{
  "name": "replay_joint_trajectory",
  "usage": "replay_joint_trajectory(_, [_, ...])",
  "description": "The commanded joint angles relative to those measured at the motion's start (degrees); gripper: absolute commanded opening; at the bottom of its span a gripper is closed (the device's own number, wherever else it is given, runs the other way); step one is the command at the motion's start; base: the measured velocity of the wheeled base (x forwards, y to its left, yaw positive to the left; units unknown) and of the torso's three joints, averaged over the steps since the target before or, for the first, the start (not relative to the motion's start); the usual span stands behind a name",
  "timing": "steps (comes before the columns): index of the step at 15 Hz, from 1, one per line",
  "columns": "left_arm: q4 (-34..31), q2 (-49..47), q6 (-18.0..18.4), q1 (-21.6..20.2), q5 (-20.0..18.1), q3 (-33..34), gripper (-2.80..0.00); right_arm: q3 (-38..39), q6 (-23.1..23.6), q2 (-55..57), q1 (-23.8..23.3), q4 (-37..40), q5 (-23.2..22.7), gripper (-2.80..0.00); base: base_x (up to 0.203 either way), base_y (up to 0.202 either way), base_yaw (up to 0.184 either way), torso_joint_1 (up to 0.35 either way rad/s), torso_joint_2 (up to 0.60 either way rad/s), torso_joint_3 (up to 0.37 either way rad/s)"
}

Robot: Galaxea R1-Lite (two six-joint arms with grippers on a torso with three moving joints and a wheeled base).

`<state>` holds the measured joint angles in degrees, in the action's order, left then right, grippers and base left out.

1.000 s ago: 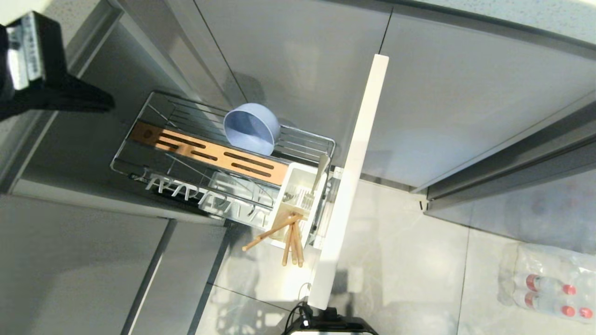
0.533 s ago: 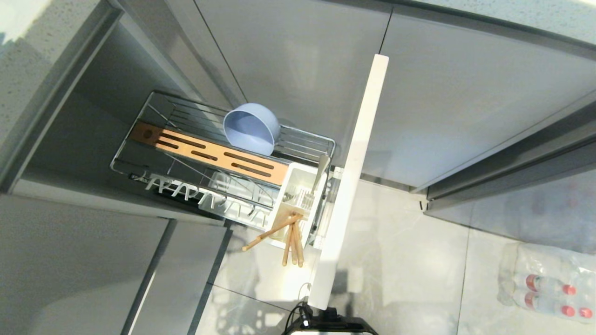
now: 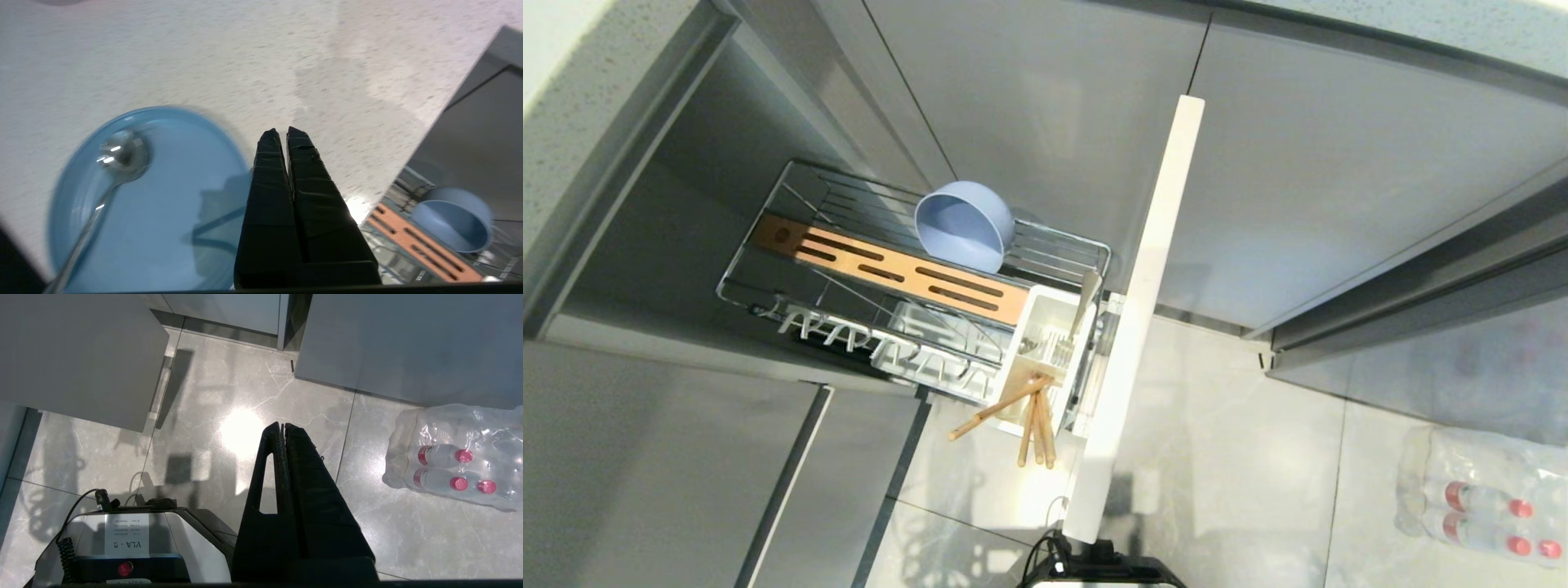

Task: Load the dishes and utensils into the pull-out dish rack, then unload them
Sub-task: Pick up the spoon and place it in the cupboard

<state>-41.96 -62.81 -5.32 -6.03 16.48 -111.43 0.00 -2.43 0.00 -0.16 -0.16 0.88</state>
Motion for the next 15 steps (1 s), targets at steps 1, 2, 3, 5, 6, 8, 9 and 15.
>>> replay_joint_trajectory(1, [-1.56,1.91,-0.02,-8.26,-3.82,-0.01,-2.80,0.00,-0.03,0.03,-0.02,-0.02,0.00,-2.80,0.000,0.000,0.000,0.000,0.00,0.000])
replay_joint_trajectory(2, [-3.07,2.50,0.02,-13.34,-6.87,-0.01,-2.80,0.00,-0.03,0.09,0.04,-0.02,0.00,-2.80,0.000,0.000,0.000,0.000,0.00,0.000])
replay_joint_trajectory(3, [-4.34,2.99,0.05,-18.29,-9.93,-0.01,-2.80,0.00,-0.03,0.09,0.00,-0.02,0.00,-2.80,0.000,0.000,0.000,0.000,0.00,0.000])
replay_joint_trajectory(5, [-6.49,3.76,0.10,-28.26,-15.88,-0.01,-2.80,0.00,-0.03,0.09,-0.02,-0.02,0.00,-2.80,0.000,0.000,0.000,0.000,0.00,0.000])
replay_joint_trajectory(6, [-7.03,3.94,0.11,-32.39,-18.04,-0.01,-2.80,0.00,-0.03,0.09,0.07,-0.02,0.00,-2.80,0.000,0.000,0.000,0.000,0.00,0.000])
replay_joint_trajectory(8, [-8.09,3.92,0.12,-42.54,-22.50,0.05,-2.80,0.00,-0.03,0.09,0.04,-0.02,0.00,-2.80,0.000,0.000,0.000,0.000,0.00,0.000])
replay_joint_trajectory(9, [-8.88,3.63,0.13,-46.68,-24.93,0.10,-2.80,0.00,-0.03,0.01,0.03,-0.02,0.00,-2.80,0.000,0.000,0.000,0.000,0.00,0.000])
replay_joint_trajectory(15, [-9.92,-6.18,-0.06,-59.33,-32.46,-0.08,-2.80,0.00,-0.03,0.09,0.06,-0.02,0.00,-2.80,0.000,0.000,0.000,0.000,0.00,0.000])
